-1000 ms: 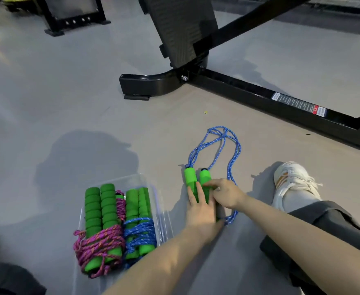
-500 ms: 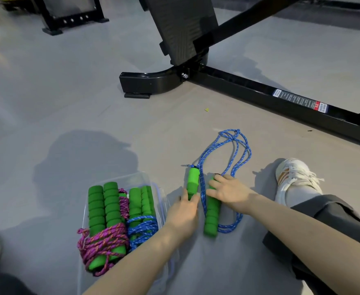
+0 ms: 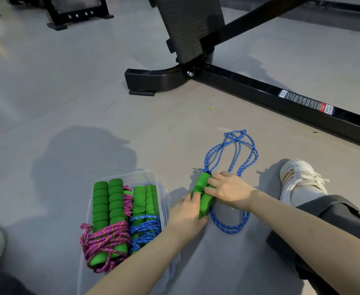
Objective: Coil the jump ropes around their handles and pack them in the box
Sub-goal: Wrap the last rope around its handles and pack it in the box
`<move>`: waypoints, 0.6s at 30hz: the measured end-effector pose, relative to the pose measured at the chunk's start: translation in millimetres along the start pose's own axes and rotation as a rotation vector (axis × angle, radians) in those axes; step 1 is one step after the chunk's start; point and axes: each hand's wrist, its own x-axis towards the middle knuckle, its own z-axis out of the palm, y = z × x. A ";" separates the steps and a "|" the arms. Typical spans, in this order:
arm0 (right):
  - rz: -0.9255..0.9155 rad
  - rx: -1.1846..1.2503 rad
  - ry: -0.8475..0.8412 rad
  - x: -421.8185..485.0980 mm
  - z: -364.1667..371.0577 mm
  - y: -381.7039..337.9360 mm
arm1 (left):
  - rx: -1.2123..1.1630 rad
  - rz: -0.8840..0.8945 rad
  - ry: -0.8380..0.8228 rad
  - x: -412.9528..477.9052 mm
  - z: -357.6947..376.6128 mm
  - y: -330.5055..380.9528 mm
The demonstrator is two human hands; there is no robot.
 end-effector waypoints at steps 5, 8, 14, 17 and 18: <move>0.044 0.065 -0.017 1.8 -7.6 2.4 | 0.086 0.101 0.067 -0.1 4.9 -6.1; 0.063 0.183 -0.203 6.8 -8.2 0.2 | 0.225 0.162 0.100 2.1 9.3 -11.9; 0.085 0.304 -0.331 5.1 -8.1 3.5 | 0.510 0.194 0.103 -0.7 18.2 -14.9; 0.080 0.295 -0.270 -3.3 -3.6 3.4 | 0.528 0.155 0.000 -4.9 19.3 -17.2; 0.080 0.296 -0.265 -6.9 -3.0 3.6 | 0.536 0.162 -0.015 -7.7 15.3 -16.3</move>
